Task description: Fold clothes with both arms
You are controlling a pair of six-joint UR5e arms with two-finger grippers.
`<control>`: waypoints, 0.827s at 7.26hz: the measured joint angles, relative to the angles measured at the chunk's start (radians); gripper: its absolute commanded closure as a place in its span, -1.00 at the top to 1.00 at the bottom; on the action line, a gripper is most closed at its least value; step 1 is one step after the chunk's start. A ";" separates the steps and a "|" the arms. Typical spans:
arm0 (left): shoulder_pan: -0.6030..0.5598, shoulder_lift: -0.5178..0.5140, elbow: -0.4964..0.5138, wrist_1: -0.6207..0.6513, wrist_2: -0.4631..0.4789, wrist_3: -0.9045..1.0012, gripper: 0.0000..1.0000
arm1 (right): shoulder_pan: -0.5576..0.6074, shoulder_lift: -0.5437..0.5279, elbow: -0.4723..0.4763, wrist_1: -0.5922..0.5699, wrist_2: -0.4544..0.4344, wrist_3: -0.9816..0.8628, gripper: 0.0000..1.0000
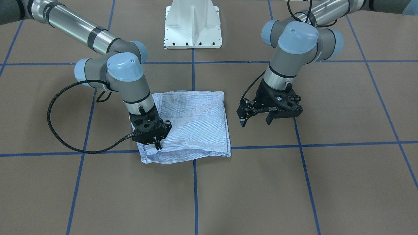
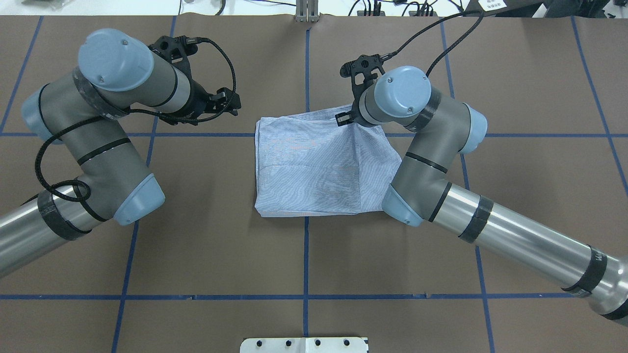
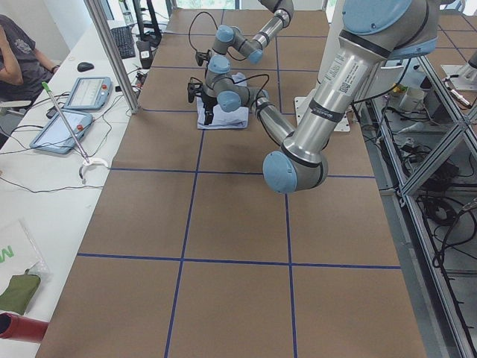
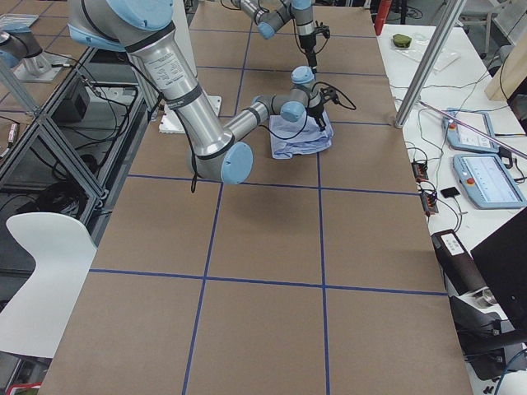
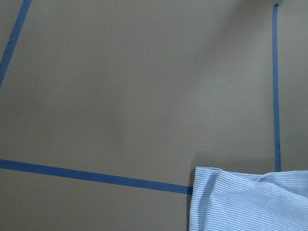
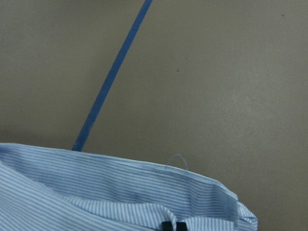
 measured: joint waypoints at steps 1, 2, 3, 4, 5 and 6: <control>0.000 -0.002 -0.001 0.000 0.000 -0.006 1.00 | -0.001 0.016 -0.017 0.000 -0.010 0.004 1.00; 0.001 -0.002 -0.003 0.001 0.000 -0.009 1.00 | 0.001 0.030 -0.025 -0.001 -0.013 0.009 1.00; 0.001 -0.001 -0.006 0.000 0.000 -0.009 1.00 | 0.007 0.043 -0.028 -0.005 -0.009 0.011 1.00; -0.002 0.002 -0.009 0.000 0.000 -0.005 1.00 | 0.025 0.050 -0.027 -0.011 0.017 0.012 1.00; -0.007 0.006 -0.011 0.000 0.001 0.005 1.00 | 0.061 0.048 -0.018 -0.032 0.078 0.010 1.00; -0.018 0.015 -0.021 0.000 0.001 0.030 1.00 | 0.114 0.036 0.011 -0.079 0.164 0.004 1.00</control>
